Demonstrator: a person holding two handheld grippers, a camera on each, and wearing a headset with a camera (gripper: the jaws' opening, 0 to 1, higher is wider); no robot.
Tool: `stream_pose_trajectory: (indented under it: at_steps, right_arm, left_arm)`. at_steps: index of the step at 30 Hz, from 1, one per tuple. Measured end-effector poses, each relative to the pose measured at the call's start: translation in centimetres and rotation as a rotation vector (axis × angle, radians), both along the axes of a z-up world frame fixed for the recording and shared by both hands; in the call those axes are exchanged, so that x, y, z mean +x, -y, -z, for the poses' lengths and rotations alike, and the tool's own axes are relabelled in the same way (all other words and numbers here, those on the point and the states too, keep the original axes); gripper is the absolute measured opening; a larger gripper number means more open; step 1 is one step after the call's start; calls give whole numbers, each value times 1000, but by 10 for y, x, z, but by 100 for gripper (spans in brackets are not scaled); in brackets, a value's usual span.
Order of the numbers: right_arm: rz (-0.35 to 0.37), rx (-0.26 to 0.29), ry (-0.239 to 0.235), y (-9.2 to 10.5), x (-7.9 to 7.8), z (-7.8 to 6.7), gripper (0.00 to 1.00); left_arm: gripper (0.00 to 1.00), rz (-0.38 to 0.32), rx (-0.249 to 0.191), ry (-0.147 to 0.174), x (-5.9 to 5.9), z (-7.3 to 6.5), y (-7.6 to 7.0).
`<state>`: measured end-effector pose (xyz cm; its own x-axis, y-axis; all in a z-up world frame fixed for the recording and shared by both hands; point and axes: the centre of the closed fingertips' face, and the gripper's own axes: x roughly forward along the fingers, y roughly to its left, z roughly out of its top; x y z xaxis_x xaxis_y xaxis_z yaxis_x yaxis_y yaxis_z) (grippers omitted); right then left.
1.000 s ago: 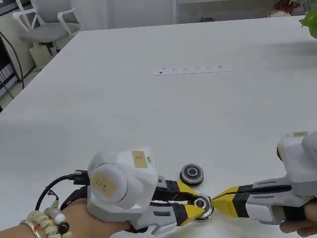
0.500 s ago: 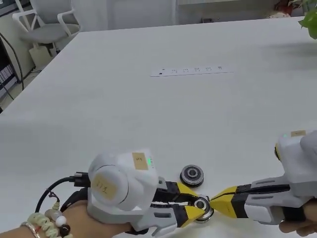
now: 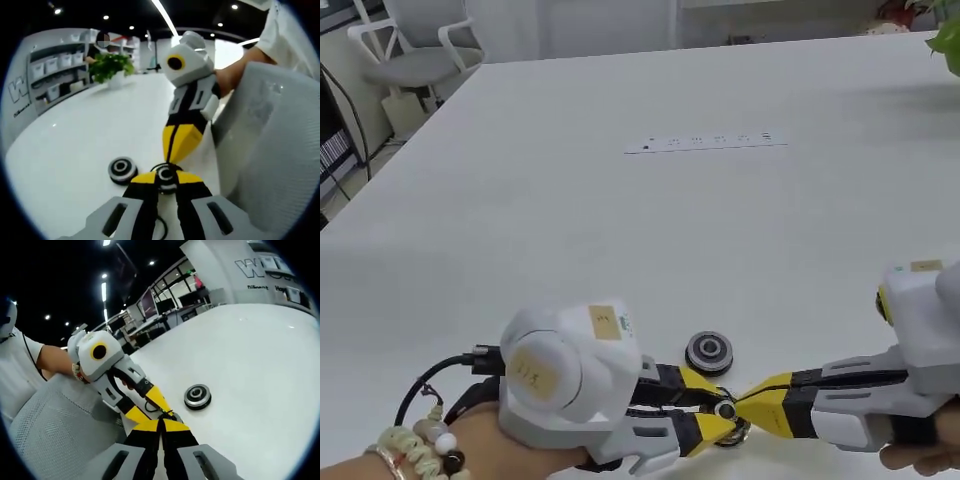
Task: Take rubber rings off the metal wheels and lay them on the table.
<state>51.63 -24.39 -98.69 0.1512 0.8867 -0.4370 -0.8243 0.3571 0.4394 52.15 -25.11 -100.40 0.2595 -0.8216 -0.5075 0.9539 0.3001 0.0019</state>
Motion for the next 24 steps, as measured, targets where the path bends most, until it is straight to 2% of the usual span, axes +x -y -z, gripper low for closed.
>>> stream_pose_trajectory:
  at_steps: [2, 5, 13, 15, 19, 24]
  right_arm:
    - [23, -39, 32, 4, 8, 3, 0]
    - [30, -49, 14, 6, 8, 9, 0]
    - [34, -107, 10, 12, 9, 19, 0]
    - [38, -108, 5, 13, 9, 19, 0]
    - [36, -110, 8, 14, 9, 18, 0]
    - [35, -113, 11, 15, 7, 16, 0]
  left_arm:
    - [13, -1, 0, 0, 0, 0, 0]
    - [13, -2, -1, -1, 0, 0, 0]
    - [14, -10, -4, -10, 0, 0, 0]
    - [14, -17, -4, -21, 0, 0, 0]
    - [17, -32, -7, -68, -1, -1, 1]
    - [19, -29, 19, -89, -4, -3, 0]
